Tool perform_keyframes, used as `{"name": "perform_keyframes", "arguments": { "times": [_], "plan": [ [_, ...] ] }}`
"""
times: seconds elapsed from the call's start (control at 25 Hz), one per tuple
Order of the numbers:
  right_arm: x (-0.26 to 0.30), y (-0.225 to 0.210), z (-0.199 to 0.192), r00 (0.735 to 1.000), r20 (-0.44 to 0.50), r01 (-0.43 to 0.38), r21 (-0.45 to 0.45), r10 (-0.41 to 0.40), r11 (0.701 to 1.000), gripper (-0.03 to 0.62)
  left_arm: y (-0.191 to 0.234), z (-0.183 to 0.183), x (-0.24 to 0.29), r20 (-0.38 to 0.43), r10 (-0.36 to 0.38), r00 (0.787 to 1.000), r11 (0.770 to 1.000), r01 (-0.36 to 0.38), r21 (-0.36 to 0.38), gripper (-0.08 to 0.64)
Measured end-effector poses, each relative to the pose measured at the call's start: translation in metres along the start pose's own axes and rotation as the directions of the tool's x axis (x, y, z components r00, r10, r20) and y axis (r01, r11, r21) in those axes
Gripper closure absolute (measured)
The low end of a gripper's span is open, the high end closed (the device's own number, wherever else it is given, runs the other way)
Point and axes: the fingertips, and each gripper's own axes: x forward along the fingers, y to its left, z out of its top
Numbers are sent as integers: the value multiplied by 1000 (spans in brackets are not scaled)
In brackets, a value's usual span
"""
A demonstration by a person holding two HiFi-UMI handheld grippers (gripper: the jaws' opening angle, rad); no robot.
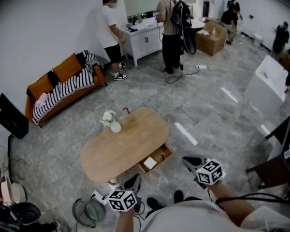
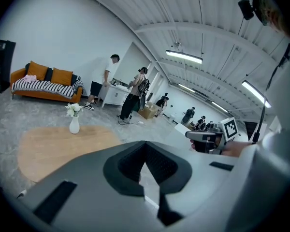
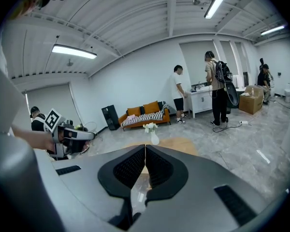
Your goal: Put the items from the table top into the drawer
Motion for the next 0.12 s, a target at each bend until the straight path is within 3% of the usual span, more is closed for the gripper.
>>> {"name": "perform_keyframes", "arguments": {
  "times": [0.12],
  "plan": [
    [1, 0, 2, 1000, 1, -1, -2, 1, 1000, 557, 1, 3, 1, 5, 1, 1000, 1000, -1, 5, 558]
  ]
}}
